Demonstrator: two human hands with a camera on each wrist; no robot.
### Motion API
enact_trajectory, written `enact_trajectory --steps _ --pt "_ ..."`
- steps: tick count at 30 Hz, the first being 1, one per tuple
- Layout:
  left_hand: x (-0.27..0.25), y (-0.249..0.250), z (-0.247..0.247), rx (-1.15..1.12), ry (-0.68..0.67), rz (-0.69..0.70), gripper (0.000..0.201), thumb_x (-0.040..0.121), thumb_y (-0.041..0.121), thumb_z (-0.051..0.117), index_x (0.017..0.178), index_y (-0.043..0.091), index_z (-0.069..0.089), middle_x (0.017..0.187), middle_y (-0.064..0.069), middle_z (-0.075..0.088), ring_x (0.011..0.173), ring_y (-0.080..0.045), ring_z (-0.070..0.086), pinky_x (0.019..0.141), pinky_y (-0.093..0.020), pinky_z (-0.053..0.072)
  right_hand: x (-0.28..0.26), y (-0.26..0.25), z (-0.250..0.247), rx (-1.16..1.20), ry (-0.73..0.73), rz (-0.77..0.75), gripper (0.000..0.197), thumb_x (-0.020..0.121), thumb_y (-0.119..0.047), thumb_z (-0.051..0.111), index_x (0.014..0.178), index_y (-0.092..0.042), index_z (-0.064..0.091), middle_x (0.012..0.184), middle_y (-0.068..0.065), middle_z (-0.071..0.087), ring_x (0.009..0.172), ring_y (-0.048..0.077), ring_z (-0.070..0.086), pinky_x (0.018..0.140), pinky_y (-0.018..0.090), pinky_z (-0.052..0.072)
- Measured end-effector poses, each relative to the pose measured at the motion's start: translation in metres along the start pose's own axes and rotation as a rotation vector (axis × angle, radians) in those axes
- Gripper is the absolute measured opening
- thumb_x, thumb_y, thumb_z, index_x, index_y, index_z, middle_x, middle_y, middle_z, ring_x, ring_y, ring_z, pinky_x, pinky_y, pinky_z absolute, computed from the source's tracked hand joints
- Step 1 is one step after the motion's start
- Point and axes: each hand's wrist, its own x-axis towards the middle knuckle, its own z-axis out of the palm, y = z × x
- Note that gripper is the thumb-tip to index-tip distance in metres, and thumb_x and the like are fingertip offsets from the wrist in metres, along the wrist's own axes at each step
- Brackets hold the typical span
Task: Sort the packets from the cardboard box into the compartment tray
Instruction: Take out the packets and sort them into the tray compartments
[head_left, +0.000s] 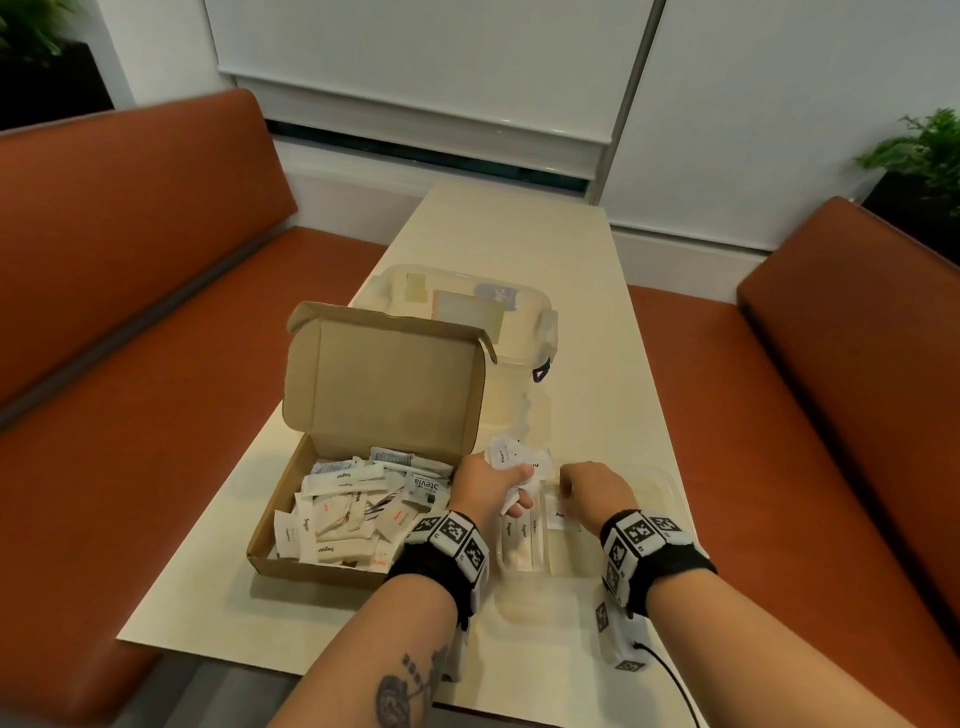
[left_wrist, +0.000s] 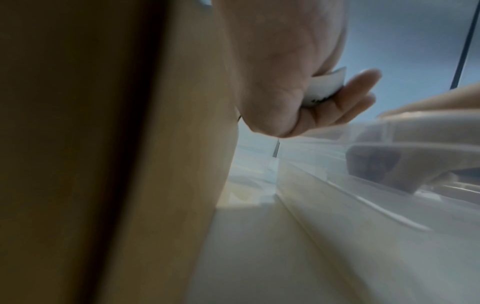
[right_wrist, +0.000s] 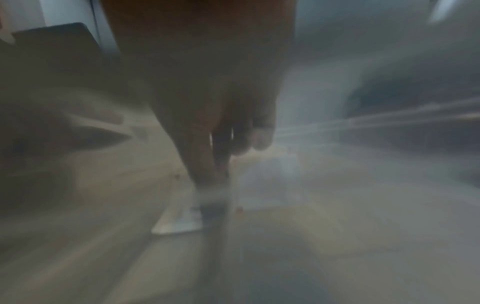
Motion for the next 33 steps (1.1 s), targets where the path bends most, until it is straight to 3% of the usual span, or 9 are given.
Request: enact_trajectory --steps 2,4,13,16,20,23,26,30,33 --pt "0.000 0.000 0.000 0.002 -0.002 0.005 0.007 0.086 0.000 0.064 0.083 0.005 0.060 0.066 -0.013 0.058 0.038 -0.014 0.052 0.035 -0.018 0.037 -0.001 0.000 0.000 -0.014 0.012 -0.023 0.007 0.086 -0.012 0.053 0.092 -0.014 0.049 0.105 0.008 0.061 0.087 0.022 0.055 0.072 0.029 0.043" --pt "0.001 -0.001 0.000 0.014 -0.002 0.004 0.007 0.086 0.000 0.064 0.083 0.005 0.060 0.066 -0.013 0.059 0.038 -0.015 0.053 0.036 -0.018 0.037 -0.001 0.000 0.003 -0.053 -0.004 -0.060 0.015 0.086 -0.016 0.058 0.091 -0.017 0.044 0.106 0.007 0.059 0.091 0.023 0.056 0.073 0.029 0.042" --pt "0.003 -0.001 -0.001 0.051 -0.007 0.010 0.008 0.086 0.002 0.064 0.082 0.007 0.060 0.061 -0.012 0.059 0.039 -0.015 0.053 0.036 -0.019 0.038 -0.003 0.006 0.007 -0.108 0.013 -0.059 0.017 0.090 -0.019 0.056 0.106 -0.012 0.052 0.111 0.008 0.058 0.100 0.025 0.057 0.075 0.030 0.043" --pt "0.002 -0.001 -0.001 0.048 -0.007 0.013 0.006 0.086 0.002 0.064 0.083 0.006 0.060 0.061 -0.011 0.059 0.038 -0.015 0.053 0.036 -0.019 0.038 -0.005 0.004 0.003 0.033 0.068 -0.026 0.006 0.089 -0.014 0.052 0.095 -0.014 0.049 0.103 0.008 0.061 0.092 0.024 0.058 0.070 0.028 0.041" --pt "0.000 0.001 0.000 0.050 -0.004 0.016 0.005 0.085 0.003 0.066 0.086 0.004 0.061 0.066 -0.009 0.060 0.039 -0.013 0.054 0.036 -0.019 0.039 -0.005 -0.001 -0.014 0.432 0.265 0.040 0.018 0.095 -0.024 0.049 0.103 -0.012 0.061 0.091 0.006 0.065 0.080 0.020 0.058 0.070 0.028 0.045" --pt "-0.002 0.002 0.000 0.055 -0.026 0.021 0.009 0.085 0.004 0.066 0.094 0.004 0.063 0.071 -0.008 0.062 0.041 -0.012 0.055 0.038 -0.019 0.040 -0.004 -0.005 -0.024 0.635 0.188 0.015 0.016 0.088 -0.027 0.063 0.100 -0.017 0.064 0.086 0.004 0.067 0.076 0.015 0.059 0.069 0.024 0.044" --pt "-0.003 0.003 -0.001 0.054 -0.026 0.010 0.018 0.084 0.004 0.068 0.101 0.000 0.063 0.074 -0.011 0.063 0.043 -0.014 0.054 0.038 -0.020 0.039 -0.005 -0.006 -0.025 0.731 0.133 0.019 0.014 0.079 -0.012 0.072 0.091 -0.014 0.064 0.075 0.003 0.062 0.068 0.015 0.058 0.065 0.028 0.050" --pt "-0.004 0.004 0.000 0.044 -0.036 0.003 0.019 0.083 0.001 0.068 0.101 -0.002 0.063 0.075 -0.012 0.062 0.043 -0.015 0.053 0.038 -0.020 0.038 -0.007 -0.006 -0.026 0.823 0.201 0.034 0.013 0.080 -0.007 0.071 0.072 -0.014 0.062 0.069 0.003 0.059 0.063 0.014 0.054 0.062 0.025 0.049" --pt "-0.004 0.003 -0.001 0.050 -0.042 0.010 0.018 0.084 0.001 0.067 0.101 -0.001 0.063 0.077 -0.014 0.063 0.042 -0.014 0.053 0.038 -0.020 0.039 -0.006 -0.002 -0.032 0.882 0.267 0.044 0.013 0.082 -0.006 0.069 0.073 -0.013 0.063 0.071 0.005 0.061 0.066 0.017 0.059 0.066 0.025 0.051"
